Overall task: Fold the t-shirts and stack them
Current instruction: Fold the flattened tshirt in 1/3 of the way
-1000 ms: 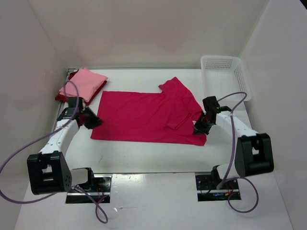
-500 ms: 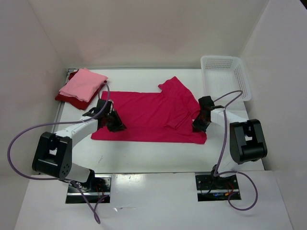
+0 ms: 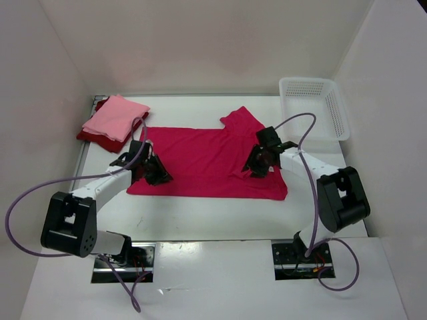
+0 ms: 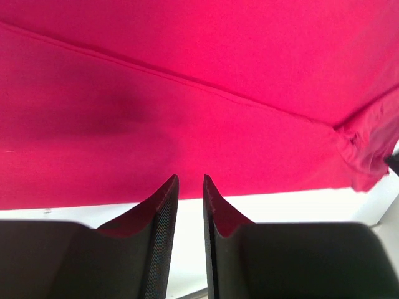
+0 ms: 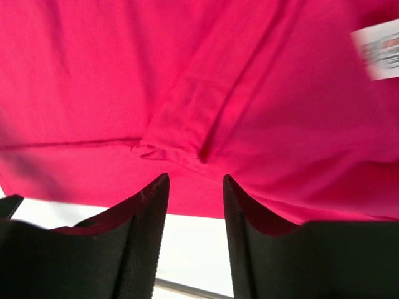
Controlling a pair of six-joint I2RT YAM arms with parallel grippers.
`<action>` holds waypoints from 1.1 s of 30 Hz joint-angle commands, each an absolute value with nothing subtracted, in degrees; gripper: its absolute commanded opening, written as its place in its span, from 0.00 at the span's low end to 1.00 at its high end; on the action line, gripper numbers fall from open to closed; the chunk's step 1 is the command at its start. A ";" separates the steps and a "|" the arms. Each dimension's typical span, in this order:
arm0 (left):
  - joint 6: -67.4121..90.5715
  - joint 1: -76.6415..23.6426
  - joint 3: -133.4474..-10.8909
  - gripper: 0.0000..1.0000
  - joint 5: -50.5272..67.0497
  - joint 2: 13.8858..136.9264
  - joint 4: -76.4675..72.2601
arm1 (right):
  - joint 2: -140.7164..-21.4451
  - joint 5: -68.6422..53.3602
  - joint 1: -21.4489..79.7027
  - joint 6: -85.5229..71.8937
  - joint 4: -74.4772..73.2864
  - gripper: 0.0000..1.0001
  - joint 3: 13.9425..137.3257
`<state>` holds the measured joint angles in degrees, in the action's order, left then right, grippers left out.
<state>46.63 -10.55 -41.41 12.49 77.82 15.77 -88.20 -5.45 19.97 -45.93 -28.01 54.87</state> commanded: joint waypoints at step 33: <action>45.53 -13.10 -41.40 0.30 12.13 80.86 11.87 | -103.97 -7.29 22.15 -44.48 -25.04 0.00 70.99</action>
